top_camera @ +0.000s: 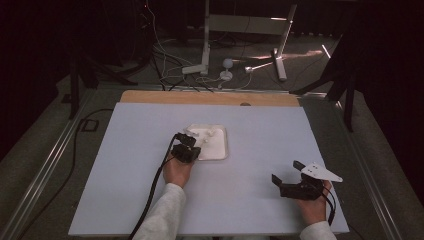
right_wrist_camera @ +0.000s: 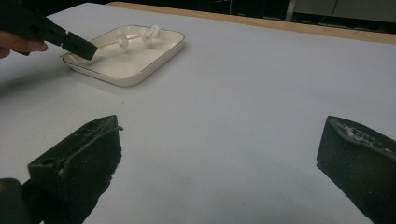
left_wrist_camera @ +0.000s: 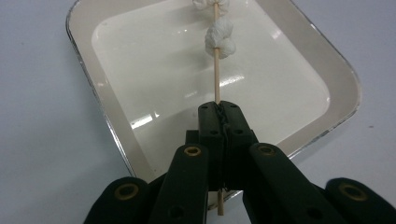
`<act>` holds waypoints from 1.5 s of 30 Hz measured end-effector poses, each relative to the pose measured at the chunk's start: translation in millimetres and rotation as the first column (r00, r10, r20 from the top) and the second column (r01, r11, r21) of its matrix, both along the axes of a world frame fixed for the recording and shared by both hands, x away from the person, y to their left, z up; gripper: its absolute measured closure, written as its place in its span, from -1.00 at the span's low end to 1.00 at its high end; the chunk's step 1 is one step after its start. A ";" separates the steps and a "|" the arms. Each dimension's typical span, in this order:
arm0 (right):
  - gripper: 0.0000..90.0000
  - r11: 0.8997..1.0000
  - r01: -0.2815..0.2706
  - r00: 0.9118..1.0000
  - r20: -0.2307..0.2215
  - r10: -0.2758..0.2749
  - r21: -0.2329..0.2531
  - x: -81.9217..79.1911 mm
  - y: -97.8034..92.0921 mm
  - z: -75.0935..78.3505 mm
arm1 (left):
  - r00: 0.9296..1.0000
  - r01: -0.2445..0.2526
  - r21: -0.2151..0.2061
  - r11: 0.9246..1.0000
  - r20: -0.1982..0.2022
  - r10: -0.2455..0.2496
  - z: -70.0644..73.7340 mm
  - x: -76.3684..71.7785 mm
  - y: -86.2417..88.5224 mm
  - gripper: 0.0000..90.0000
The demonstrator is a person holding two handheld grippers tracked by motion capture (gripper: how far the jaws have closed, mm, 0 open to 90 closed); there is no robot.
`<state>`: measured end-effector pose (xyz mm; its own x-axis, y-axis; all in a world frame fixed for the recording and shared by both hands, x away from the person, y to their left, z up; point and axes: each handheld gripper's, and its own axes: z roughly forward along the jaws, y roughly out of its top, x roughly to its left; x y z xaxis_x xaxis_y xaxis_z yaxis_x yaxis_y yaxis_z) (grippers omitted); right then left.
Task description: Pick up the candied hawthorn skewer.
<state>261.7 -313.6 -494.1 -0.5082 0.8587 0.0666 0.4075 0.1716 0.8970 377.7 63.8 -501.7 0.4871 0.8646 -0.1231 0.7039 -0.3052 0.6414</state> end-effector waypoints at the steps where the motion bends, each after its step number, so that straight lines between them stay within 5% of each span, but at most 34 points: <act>1: -1.00 1.000 0.001 1.000 -0.001 -0.001 0.003 0.2 0.1 -0.1 | 1.000 -0.001 -0.007 1.000 0.004 0.001 0.9 -0.7 1.2 1.00; 11: -1.00 1.000 -0.003 1.000 -0.009 0.003 0.006 2.5 4.6 -1.1 | 0.999 0.006 -0.083 0.997 0.039 -0.003 9.7 -11.9 15.4 1.00; 29: -1.00 0.998 -0.048 0.998 -0.025 0.049 0.050 -0.1 8.4 -0.1 | 0.996 0.003 -0.111 0.994 0.090 0.007 11.2 -39.1 44.4 1.00; 36: -1.00 0.995 -0.057 0.998 -0.015 0.058 0.086 1.1 9.0 3.6 | 0.988 0.043 -0.141 0.989 0.151 -0.021 17.0 -55.4 63.2 1.00; 39: -1.00 0.989 -0.078 0.997 -0.018 0.081 0.127 4.7 9.1 9.8 | 0.977 0.097 -0.153 0.984 0.203 -0.064 21.3 -64.9 72.0 1.00; 45: -1.00 0.988 -0.109 0.994 -0.006 0.110 0.109 19.4 19.2 25.8 | 0.964 0.129 -0.167 0.978 0.250 -0.085 25.2 -72.0 76.0 1.00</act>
<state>281.1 -294.4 -468.3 -0.5976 0.7851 0.1628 0.4025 0.1181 0.9078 305.7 139.8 -476.5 0.6097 0.7803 -0.1395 0.4916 -0.2341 0.8388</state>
